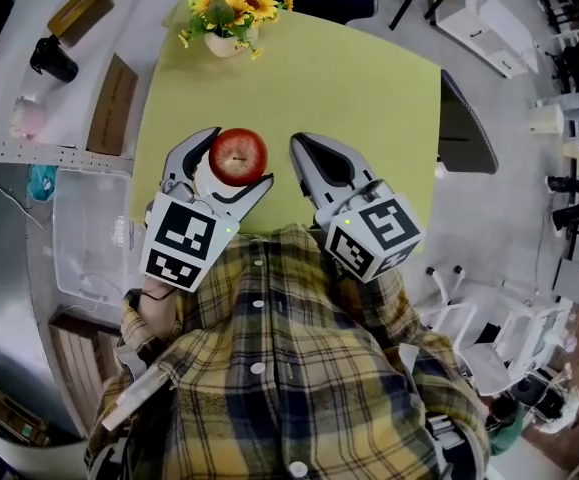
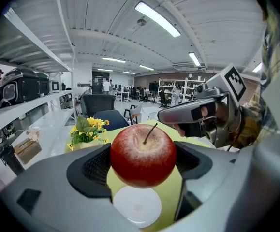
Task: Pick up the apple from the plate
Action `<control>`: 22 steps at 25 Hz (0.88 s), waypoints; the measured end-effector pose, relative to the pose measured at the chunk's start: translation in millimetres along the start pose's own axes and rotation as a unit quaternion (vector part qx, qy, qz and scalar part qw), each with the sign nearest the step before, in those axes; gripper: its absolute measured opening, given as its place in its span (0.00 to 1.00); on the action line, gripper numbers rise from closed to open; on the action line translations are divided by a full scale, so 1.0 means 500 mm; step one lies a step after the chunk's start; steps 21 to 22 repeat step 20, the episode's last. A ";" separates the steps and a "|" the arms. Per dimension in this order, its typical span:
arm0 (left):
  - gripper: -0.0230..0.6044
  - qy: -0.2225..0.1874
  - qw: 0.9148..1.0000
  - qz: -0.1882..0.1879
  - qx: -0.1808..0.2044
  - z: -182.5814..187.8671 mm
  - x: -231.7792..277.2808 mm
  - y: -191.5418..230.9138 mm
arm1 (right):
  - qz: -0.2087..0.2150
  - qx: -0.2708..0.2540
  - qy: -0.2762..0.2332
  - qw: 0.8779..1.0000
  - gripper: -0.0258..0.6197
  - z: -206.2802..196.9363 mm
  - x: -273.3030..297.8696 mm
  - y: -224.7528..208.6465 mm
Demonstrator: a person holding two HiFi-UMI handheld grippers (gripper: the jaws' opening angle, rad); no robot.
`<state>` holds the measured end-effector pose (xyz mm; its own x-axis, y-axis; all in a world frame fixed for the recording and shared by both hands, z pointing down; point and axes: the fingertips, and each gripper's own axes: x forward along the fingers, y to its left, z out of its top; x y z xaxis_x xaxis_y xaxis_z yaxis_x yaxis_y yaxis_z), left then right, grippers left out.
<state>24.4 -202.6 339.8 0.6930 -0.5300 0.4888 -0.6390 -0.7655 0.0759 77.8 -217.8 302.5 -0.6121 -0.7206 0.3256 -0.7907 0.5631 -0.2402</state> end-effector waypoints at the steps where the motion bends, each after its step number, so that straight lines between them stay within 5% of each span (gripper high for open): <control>1: 0.70 0.000 1.000 -0.001 -0.001 0.000 0.001 -0.001 | -0.001 0.000 0.001 1.000 0.03 -0.002 -0.001 -0.001; 22: 0.70 0.008 1.000 -0.002 -0.003 -0.015 0.006 -0.015 | 0.003 0.012 0.007 1.000 0.04 -0.013 -0.016 -0.001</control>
